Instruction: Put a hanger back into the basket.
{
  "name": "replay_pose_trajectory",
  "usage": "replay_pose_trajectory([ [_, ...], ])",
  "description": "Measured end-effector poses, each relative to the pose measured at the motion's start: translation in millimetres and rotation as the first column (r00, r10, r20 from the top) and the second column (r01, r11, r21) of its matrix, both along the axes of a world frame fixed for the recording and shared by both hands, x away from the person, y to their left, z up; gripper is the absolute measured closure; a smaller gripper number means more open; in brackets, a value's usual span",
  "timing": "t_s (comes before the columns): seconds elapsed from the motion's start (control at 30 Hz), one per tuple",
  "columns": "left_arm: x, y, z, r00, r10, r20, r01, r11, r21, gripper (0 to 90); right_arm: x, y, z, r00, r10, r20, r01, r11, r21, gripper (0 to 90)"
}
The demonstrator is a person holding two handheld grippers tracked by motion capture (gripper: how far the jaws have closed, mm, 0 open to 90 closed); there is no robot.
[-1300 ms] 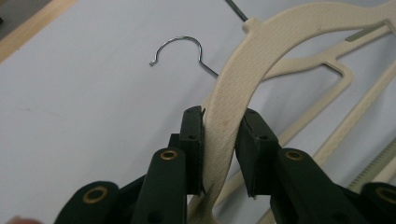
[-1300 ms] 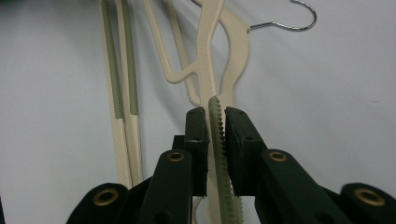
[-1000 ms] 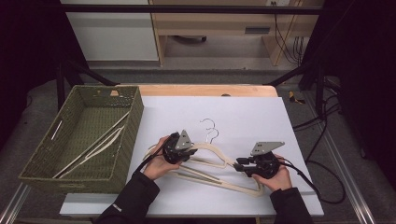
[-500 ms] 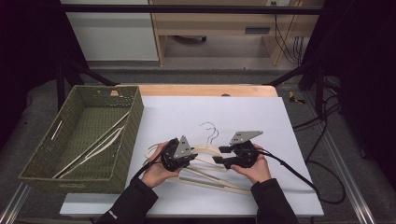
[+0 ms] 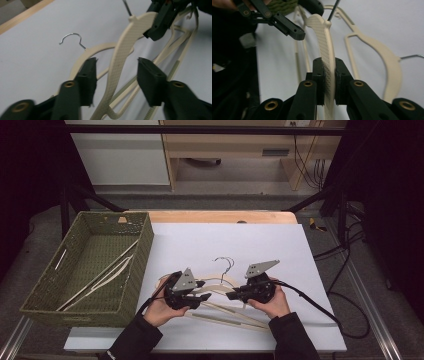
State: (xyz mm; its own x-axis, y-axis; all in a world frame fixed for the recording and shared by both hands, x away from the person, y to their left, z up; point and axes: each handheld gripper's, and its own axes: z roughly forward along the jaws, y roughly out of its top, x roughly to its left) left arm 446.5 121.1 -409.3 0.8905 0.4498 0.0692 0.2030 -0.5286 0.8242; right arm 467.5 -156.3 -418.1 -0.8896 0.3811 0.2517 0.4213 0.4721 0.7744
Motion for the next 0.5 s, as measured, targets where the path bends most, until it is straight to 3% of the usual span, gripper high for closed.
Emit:
replay_pose_trajectory([
  [0.07, -2.7, 3.2, 2.2, 1.0000, 0.001, -0.005, -0.001, 0.9997, -0.023, 37.8, -2.9, -0.6, 2.0, 0.9999, 0.015, -0.005, -0.015, 0.9999, 0.007, 84.6],
  [0.1, -6.6, 9.7, 5.5, 0.9998, -0.002, -0.021, 0.001, 0.9984, -0.057, 33.7, -8.2, -2.3, 5.5, 0.9991, 0.043, -0.006, -0.043, 0.9988, 0.026, 86.5],
  [0.23, -12.3, 19.0, 10.0, 0.9998, 0.013, -0.013, -0.014, 0.9962, -0.086, 25.1, -15.6, -5.6, 12.1, 0.9983, 0.057, 0.012, -0.057, 0.9980, 0.026, 86.7],
  [0.4, -13.9, 21.5, 11.3, 0.9998, 0.002, -0.022, -0.004, 0.9938, -0.111, 24.2, -18.8, -3.1, 21.2, 0.9964, 0.065, 0.054, -0.068, 0.9965, 0.048, 86.7],
  [0.5, -13.6, 19.5, 10.2, 0.9995, -0.015, -0.029, 0.011, 0.9946, -0.103, 27.7, -21.6, 1.2, 28.0, 0.9935, 0.081, 0.081, -0.084, 0.9956, 0.042, 86.7],
])
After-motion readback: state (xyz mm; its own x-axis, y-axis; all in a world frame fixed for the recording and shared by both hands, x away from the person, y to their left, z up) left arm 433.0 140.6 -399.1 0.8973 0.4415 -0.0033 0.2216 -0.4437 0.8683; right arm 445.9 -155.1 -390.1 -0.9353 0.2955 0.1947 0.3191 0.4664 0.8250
